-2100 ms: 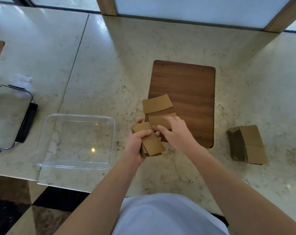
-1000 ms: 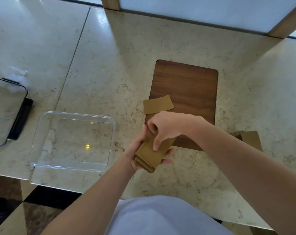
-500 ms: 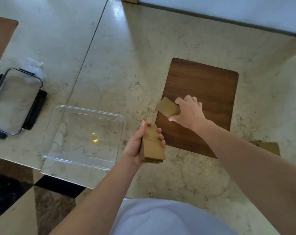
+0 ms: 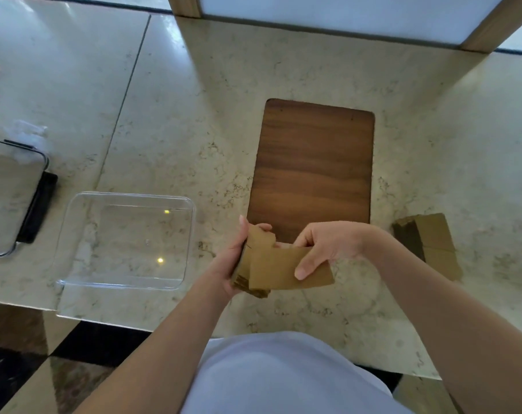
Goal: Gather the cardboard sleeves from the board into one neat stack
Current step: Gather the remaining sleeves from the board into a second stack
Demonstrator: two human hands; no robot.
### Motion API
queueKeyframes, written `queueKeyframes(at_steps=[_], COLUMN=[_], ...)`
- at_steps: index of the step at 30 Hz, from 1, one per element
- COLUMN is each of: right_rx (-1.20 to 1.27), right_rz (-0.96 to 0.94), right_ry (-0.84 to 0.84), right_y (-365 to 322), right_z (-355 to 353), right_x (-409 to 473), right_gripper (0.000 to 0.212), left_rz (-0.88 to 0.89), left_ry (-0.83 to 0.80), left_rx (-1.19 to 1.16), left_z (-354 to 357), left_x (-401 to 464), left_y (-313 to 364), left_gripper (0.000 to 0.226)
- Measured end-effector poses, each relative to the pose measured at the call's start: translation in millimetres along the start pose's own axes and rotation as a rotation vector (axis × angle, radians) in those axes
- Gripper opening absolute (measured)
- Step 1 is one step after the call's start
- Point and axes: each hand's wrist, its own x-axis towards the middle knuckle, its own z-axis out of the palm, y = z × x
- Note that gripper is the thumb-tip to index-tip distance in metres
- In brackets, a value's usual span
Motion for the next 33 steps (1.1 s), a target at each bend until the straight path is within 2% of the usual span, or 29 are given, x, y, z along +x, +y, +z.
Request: queueKeyframes(at_steps=[1, 4, 6, 9, 10, 14, 16, 18, 22, 24, 27, 29, 31, 33], right_rx=[-0.12, -0.497, -0.65, -0.775, -0.74, -0.346, -0.211, -0.144, -0.195, -0.167, -0.072, -0.202, -0.413, -0.504], right_rz=[0.054, 0.17, 0.176, 0.087, 0.049, -0.155, -0.243, -0.285, -0.276, -0.271, -0.341, -0.356, -0.329, -0.311], right_ry=[-0.033, 0.009, 0.122, 0.366, 0.444, 0.699, 0.714, 0.648, 0.599, 0.684, 0.837, 0.891, 0.991, 1.126], right_y=[-6, -21, -25, -20, -16, 5, 18, 27, 43, 51, 61, 70, 79, 83], right_z=[2, 10, 16, 20, 23, 34, 39, 43, 45, 51, 67, 81, 90, 90], right_x=[-1, -3, -1, 2, 2, -1, -3, -9, -27, -37, -53, -59, -64, -68], right_gripper=[0.019, 0.026, 0.033, 0.048, 0.049, 0.043, 0.036, 0.038, 0.06, 0.07, 0.103, 0.118, 0.119, 0.108], left_rz=[-0.026, -0.115, -0.19, -0.237, -0.222, -0.187, -0.185, -0.181, -0.071, -0.022, 0.011, 0.005, -0.032, -0.035], left_ry=[-0.027, -0.107, -0.133, -0.132, -0.139, -0.196, -0.235, -0.273, -0.285, -0.238, -0.145, -0.129, -0.116, -0.101], left_rx=[0.049, 0.221, 0.285, 0.172, 0.134, 0.027, 0.038, 0.059, 0.08, 0.096, 0.074, 0.065, 0.055, 0.037], left_z=[1, 9, 13, 16, 17, 26, 33, 39, 58, 77, 103, 115, 125, 131], left_x=[0, -3, -7, -12, -14, -15, -12, -10, -3, 2, 14, 20, 26, 29], left_y=[-2, -11, -18, -27, -28, -32, -37, -44, -59, -62, -61, -59, -59, -60], left_gripper=[0.069, 0.062, 0.058, 0.061, 0.062, 0.074, 0.083, 0.087, 0.074, 0.077, 0.086, 0.081, 0.074, 0.067])
